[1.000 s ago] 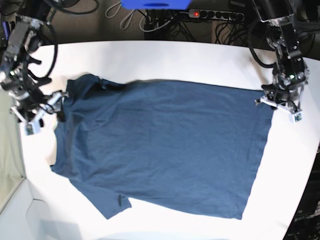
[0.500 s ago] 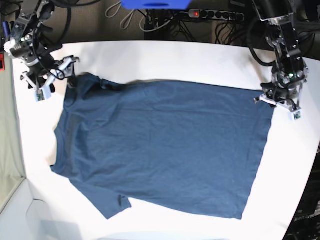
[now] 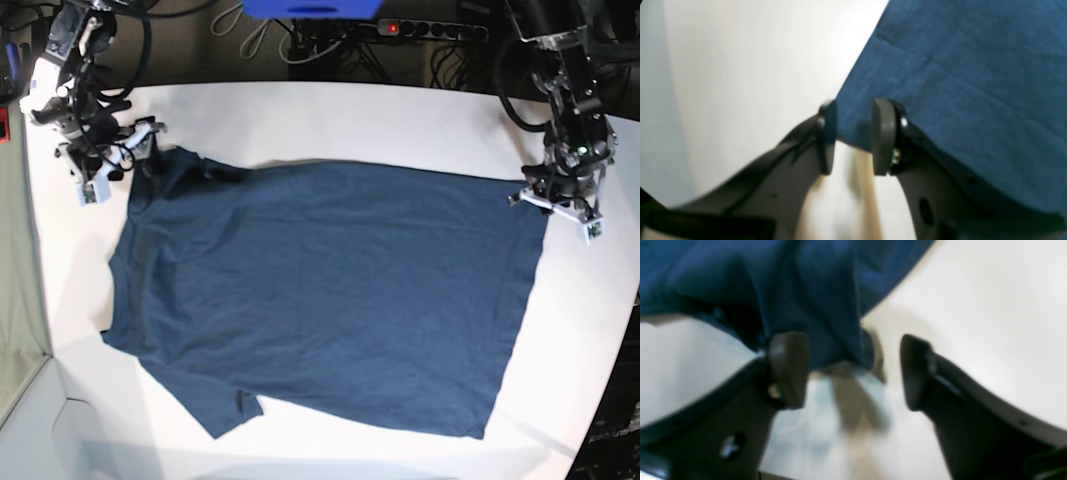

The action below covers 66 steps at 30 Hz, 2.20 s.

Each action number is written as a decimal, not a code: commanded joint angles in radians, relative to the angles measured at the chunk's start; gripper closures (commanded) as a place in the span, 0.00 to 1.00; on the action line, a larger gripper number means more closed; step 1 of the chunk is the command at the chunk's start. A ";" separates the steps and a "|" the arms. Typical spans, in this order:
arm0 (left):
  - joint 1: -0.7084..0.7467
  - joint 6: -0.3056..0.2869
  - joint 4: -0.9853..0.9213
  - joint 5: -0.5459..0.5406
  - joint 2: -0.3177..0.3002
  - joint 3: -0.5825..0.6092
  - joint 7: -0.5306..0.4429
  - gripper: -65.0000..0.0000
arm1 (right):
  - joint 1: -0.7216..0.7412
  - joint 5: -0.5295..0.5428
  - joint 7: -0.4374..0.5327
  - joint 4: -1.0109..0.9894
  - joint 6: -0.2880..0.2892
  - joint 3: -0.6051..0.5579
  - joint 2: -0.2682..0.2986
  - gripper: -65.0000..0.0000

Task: Layout the t-shirt on the table in an organized manner, then fold the t-shirt properly
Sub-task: 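Release the shirt and regrasp its shoulder edges with both grippers, then drag the shoulder edges apart with both grippers to straighten the shirt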

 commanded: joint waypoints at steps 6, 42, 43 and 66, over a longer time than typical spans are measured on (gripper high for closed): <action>-0.010 0.001 0.015 -0.001 -0.015 -0.004 -0.017 0.72 | -0.023 0.020 0.022 0.026 0.006 -0.054 0.006 1.00; -0.042 0.001 0.079 -0.007 -0.053 -0.006 -0.018 0.72 | -0.293 0.020 -0.161 0.316 0.006 -0.103 0.099 0.33; -0.042 0.001 0.106 -0.007 -0.058 -0.006 -0.018 0.72 | -0.285 0.022 -0.161 0.318 0.006 -0.057 0.099 0.33; -0.139 0.001 -0.375 0.002 -0.058 0.004 -0.262 0.73 | 0.177 0.017 -0.170 0.064 0.006 -0.054 0.016 0.88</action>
